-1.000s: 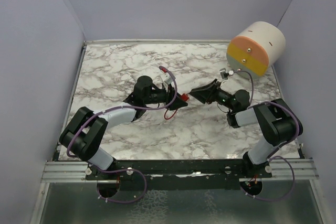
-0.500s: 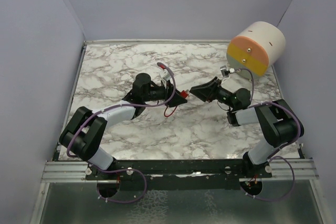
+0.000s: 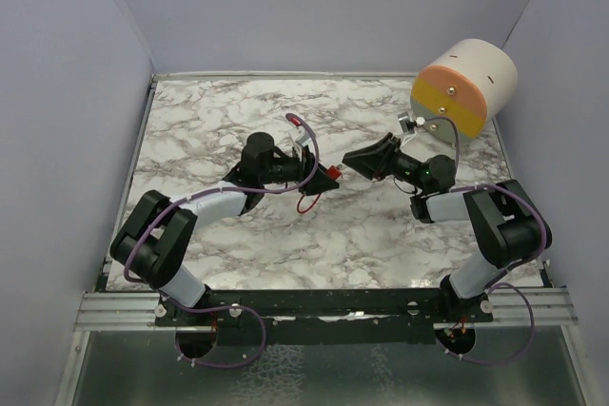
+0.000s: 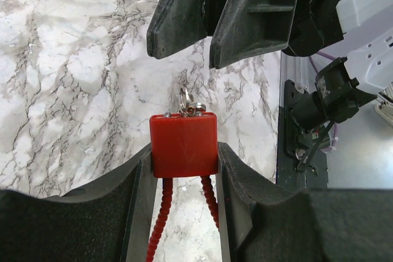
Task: Unlock with the key
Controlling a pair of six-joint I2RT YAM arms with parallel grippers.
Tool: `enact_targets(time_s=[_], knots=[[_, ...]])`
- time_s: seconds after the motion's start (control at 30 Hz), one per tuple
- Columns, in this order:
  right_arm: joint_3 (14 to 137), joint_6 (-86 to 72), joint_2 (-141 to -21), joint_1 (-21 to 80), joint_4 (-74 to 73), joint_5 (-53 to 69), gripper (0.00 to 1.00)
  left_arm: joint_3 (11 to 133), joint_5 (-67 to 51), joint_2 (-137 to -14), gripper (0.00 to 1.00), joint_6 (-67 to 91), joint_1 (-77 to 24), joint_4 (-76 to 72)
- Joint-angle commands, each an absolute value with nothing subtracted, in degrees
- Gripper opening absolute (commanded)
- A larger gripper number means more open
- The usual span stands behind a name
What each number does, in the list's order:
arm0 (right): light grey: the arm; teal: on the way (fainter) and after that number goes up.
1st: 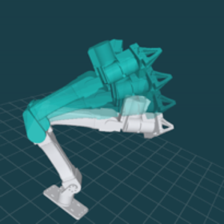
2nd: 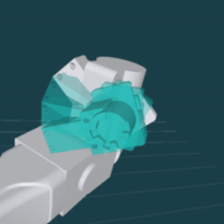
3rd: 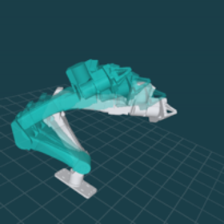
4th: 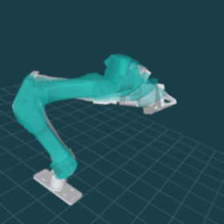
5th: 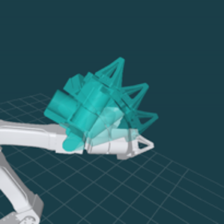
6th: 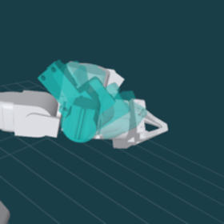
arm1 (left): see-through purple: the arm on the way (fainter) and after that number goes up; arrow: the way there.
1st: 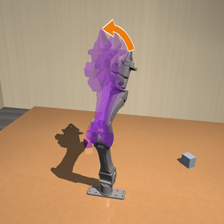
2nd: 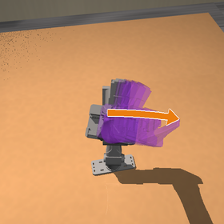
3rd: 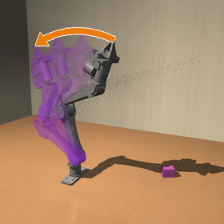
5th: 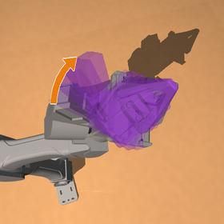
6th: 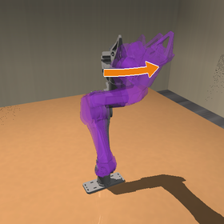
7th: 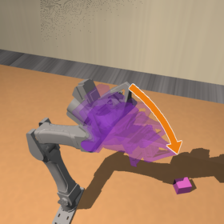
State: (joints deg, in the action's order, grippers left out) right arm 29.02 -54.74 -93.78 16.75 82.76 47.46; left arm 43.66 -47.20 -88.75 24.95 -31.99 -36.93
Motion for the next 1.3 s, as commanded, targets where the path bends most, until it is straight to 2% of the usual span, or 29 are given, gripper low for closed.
enact_targets(time_s=[0.0,0.4,0.77,1.27], knots=[[31.37,-56.17,-93.94,16.52,101.83,50.78,0.34,46.28,-49.94,-89.11,0.00,25.05,-31.99,-38.75],[32.58,-56.86,-96.04,16.61,101.87,52.69,0.32,49.23,-50.14,-91.38,0.00,25.30,-32.85,-38.74],[32.70,-57.22,-96.73,16.61,101.87,53.08,0.26,50.10,-49.67,-91.76,0.00,24.88,-33.70,-38.76],[32.51,-57.63,-97.18,16.61,101.93,53.17,0.05,50.21,-48.16,-91.49,0.00,24.13,-34.10,-39.04]])
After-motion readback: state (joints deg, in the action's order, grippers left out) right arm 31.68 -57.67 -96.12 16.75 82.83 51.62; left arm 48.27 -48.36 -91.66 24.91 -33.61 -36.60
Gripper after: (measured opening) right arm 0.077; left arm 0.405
